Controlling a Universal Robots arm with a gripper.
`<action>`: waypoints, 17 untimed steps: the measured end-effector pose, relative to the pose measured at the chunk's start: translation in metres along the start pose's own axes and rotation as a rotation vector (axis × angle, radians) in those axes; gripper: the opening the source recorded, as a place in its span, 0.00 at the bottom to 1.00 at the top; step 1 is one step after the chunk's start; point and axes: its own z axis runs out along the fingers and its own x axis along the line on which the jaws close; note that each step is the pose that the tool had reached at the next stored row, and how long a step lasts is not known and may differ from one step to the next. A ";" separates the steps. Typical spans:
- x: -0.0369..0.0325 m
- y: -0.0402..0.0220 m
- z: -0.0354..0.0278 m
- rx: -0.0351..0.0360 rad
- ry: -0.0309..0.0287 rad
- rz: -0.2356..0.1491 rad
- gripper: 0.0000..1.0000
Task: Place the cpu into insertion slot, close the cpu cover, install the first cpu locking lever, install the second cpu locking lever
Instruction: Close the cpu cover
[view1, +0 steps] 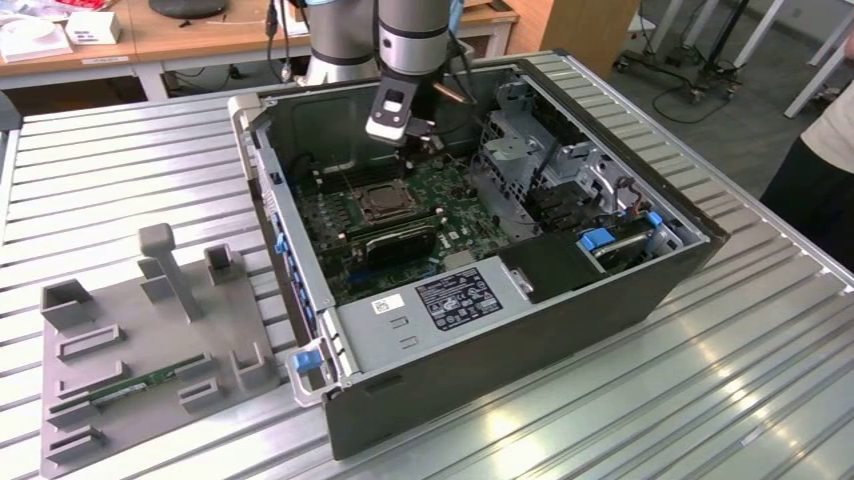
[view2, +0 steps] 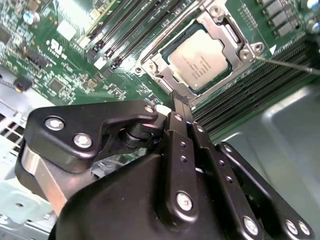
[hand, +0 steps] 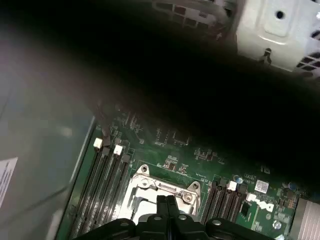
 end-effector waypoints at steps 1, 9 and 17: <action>0.0000 0.0000 0.0001 0.0008 -0.0004 -0.017 0.11; 0.0000 0.0000 0.0003 0.0024 -0.0015 -0.048 0.11; 0.0000 -0.0001 0.0016 0.0029 0.0088 -0.193 0.11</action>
